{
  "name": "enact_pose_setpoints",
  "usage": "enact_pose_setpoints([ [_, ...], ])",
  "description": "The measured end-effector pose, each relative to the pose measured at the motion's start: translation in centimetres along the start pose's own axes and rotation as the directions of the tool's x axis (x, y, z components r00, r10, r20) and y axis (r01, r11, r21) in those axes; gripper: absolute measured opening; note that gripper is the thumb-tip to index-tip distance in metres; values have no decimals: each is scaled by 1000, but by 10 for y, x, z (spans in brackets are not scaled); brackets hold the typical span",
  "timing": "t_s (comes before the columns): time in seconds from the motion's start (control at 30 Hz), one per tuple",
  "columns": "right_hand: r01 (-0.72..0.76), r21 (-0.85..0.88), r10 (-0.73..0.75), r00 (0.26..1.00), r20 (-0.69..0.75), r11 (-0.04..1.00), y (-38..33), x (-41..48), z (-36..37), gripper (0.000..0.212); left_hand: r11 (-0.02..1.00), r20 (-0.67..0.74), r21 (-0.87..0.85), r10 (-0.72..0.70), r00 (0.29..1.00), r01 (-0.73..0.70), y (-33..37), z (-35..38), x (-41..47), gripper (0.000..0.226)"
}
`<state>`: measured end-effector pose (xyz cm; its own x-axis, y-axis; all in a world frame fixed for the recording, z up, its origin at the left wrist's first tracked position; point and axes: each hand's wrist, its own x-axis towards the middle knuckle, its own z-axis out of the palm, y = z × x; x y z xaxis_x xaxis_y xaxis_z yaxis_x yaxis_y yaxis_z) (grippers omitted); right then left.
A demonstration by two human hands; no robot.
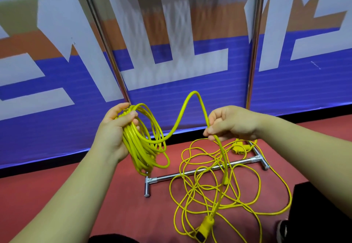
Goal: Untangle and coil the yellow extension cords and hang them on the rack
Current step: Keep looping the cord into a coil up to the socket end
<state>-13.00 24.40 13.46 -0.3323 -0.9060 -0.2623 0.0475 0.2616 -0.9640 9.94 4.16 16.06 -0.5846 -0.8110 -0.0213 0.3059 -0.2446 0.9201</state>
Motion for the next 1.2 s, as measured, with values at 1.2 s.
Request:
enact_pose_setpoints([
  [1.2, -148, -370, 298, 872, 388, 917, 60, -17, -13, 8, 994, -244, -102, -74, 967, 50, -27, -40, 30, 44],
])
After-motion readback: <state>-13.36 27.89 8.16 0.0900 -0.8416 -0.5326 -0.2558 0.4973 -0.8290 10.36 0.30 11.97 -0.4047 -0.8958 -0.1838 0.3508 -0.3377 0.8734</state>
